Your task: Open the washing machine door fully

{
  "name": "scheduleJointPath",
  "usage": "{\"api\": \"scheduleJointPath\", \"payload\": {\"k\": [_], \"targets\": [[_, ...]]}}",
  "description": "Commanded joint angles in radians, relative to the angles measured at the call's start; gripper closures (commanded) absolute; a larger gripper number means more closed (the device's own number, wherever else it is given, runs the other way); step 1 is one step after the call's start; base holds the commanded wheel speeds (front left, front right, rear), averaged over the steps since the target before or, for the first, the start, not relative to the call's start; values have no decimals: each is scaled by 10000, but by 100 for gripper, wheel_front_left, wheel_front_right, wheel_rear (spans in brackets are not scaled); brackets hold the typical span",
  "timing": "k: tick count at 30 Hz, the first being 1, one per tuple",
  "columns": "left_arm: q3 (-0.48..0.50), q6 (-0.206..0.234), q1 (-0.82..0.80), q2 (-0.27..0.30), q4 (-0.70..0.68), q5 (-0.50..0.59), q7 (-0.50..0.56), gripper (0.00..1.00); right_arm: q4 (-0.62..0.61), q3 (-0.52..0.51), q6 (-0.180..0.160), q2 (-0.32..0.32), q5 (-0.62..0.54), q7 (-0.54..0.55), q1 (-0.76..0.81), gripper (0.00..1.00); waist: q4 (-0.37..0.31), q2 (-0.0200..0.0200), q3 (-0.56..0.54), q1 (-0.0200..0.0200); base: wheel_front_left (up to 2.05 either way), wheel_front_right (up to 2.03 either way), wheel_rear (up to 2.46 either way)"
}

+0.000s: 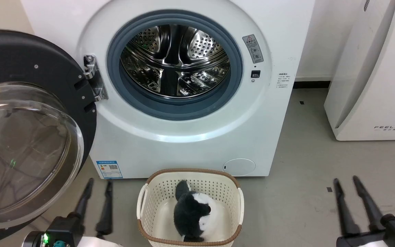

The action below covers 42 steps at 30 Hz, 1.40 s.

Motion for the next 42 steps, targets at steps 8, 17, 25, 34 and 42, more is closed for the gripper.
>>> {"api": "scheduleJointPath", "payload": {"k": [8, 17, 25, 34, 42], "targets": [[-25, 49, -33, -1, -33, 34, 133, 100, 17, 41, 0, 1, -12, 134, -60, 100, 10, 0, 39, 0, 0, 0, 0], [-61, 115, -78, -12, -78, 80, 317, 100, 38, 104, 1, 3, -28, 319, -143, 100, 26, 0, 89, 0, 0, 0, 0], [-92, 173, -118, -23, -119, 122, 480, 100, 56, 159, 1, 4, -43, 483, -215, 100, 41, 0, 134, 0, 0, 0, 0], [-123, 231, -158, -33, -159, 163, 644, 100, 75, 214, 2, 6, -58, 646, -288, 100, 55, 0, 179, 0, 0, 0, 0], [-155, 289, -197, -44, -199, 204, 807, 100, 94, 270, 2, 8, -72, 811, -361, 100, 70, 0, 224, 0, 0, 0, 0]]}}
